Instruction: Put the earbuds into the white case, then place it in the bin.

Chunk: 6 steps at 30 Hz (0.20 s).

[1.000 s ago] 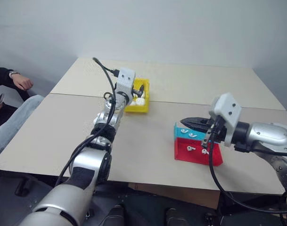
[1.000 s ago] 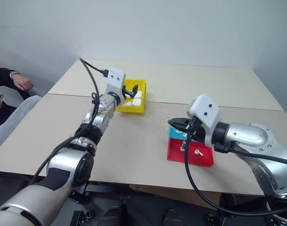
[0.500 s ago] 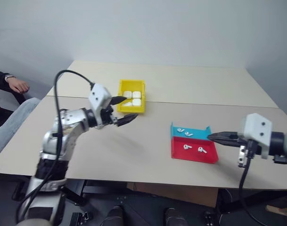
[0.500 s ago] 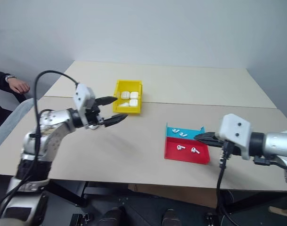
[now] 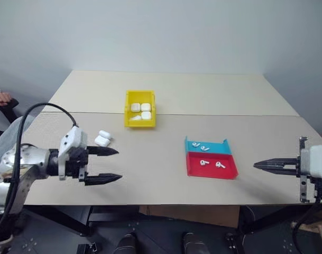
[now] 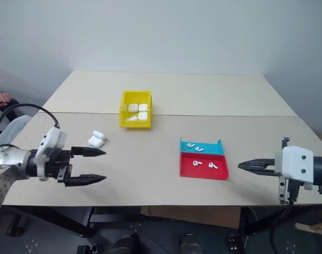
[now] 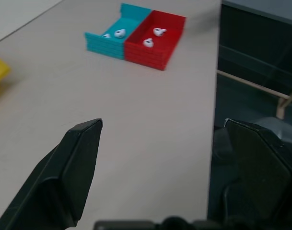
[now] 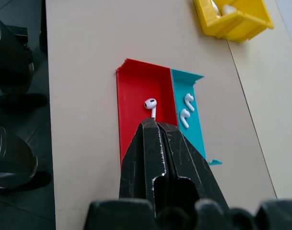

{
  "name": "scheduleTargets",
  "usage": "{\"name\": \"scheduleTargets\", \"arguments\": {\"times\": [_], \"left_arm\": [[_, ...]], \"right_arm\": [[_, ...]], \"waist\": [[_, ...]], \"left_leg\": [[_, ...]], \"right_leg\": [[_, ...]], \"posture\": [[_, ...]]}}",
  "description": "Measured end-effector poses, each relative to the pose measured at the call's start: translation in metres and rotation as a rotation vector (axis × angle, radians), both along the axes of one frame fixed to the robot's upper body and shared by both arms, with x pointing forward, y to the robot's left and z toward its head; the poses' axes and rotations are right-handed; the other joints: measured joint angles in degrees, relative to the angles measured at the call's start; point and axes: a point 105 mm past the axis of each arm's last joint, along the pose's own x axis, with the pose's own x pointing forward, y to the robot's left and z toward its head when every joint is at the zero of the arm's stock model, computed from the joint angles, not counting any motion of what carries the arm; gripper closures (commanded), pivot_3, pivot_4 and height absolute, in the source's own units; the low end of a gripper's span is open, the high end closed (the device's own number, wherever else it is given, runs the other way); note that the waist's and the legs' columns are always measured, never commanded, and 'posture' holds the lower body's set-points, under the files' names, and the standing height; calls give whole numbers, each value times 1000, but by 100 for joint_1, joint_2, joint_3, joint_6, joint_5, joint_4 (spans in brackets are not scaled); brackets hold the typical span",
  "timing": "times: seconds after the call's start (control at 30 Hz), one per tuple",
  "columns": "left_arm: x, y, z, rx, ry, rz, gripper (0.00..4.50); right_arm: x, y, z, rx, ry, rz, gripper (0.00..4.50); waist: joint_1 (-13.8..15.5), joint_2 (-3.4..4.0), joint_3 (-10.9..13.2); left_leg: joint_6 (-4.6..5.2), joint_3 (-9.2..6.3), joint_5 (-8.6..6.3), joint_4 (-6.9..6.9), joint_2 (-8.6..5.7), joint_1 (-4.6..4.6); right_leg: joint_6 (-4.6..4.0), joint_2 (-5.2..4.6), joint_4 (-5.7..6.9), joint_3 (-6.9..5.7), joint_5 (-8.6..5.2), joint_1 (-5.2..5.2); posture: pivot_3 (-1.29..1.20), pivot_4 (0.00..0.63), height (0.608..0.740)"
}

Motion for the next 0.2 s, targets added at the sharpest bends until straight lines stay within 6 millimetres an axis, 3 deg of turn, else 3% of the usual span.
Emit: {"name": "scheduleTargets", "arguments": {"times": [0.2], "left_arm": [[-6,1,7,-27,11,10,38]], "right_arm": [[4,-1,1,5,-15,6,4500]], "waist": [[3,0,0]], "left_leg": [[0,0,0,-2,1,1]], "right_leg": [[-1,-1,4,-3,1,-46]], "posture": [[0,150,740]]}}
